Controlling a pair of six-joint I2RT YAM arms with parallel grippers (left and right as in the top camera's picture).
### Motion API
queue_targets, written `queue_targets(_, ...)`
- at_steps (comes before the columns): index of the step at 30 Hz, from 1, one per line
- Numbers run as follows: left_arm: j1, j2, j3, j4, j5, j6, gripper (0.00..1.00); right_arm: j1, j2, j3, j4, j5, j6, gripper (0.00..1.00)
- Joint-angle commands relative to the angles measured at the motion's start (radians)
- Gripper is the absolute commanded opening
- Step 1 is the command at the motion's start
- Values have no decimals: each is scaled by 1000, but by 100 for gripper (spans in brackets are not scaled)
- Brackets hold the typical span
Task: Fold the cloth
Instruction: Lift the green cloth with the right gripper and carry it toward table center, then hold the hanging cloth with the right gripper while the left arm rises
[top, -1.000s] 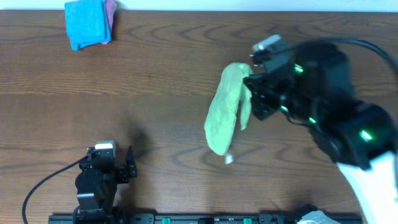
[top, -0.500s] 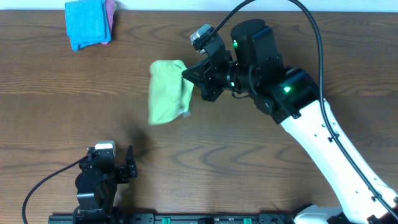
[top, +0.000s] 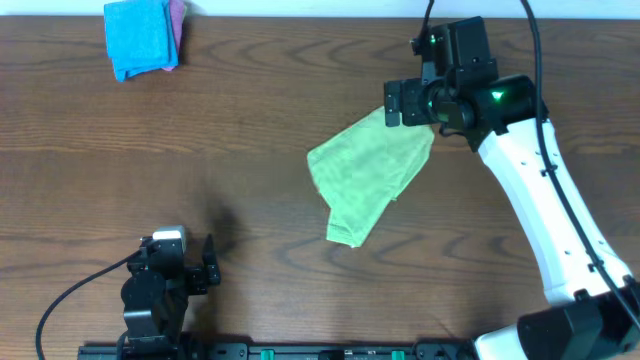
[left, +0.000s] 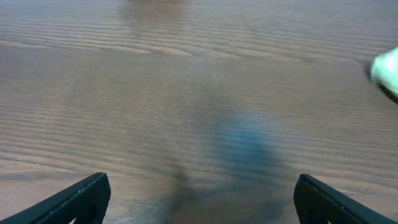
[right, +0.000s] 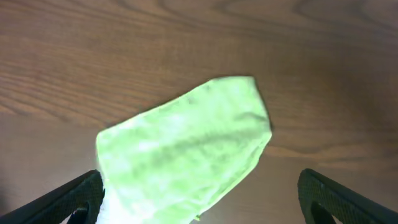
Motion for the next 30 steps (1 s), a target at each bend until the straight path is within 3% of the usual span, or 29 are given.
queue_targets(1, 6, -6, -6, -1, 14, 10, 95, 6, 0, 11, -45, 24, -48, 99)
queue_targets(3, 6, -6, -6, -1, 14, 10, 96, 6, 21, 4, -114, 20, -85, 98)
queue_targets(5, 6, -6, -6, -1, 14, 10, 96, 6, 45, -34, -163, 4, -112, 90)
queue_targets(8, 6, -6, -6, -1, 14, 10, 95, 6, 49, -123, -135, -35, -138, 88)
queue_targets(9, 6, -6, -6, -1, 14, 10, 95, 6, 49, -162, -117, -35, -138, 81)
queue_targets(12, 6, -6, -6, -1, 14, 10, 95, 27, 50, -254, 8, -91, -138, 42)
queue_targets(16, 6, -6, -6, -1, 14, 10, 95, 93, 72, -279, 151, -104, -123, 3)
queue_targets(26, 6, -6, -6, -1, 14, 10, 95, 109, 80, -278, 148, -53, -83, 1)
queue_targets(30, 6, -6, -6, -1, 14, 10, 96, 107, 79, -278, 110, -53, -141, 1)
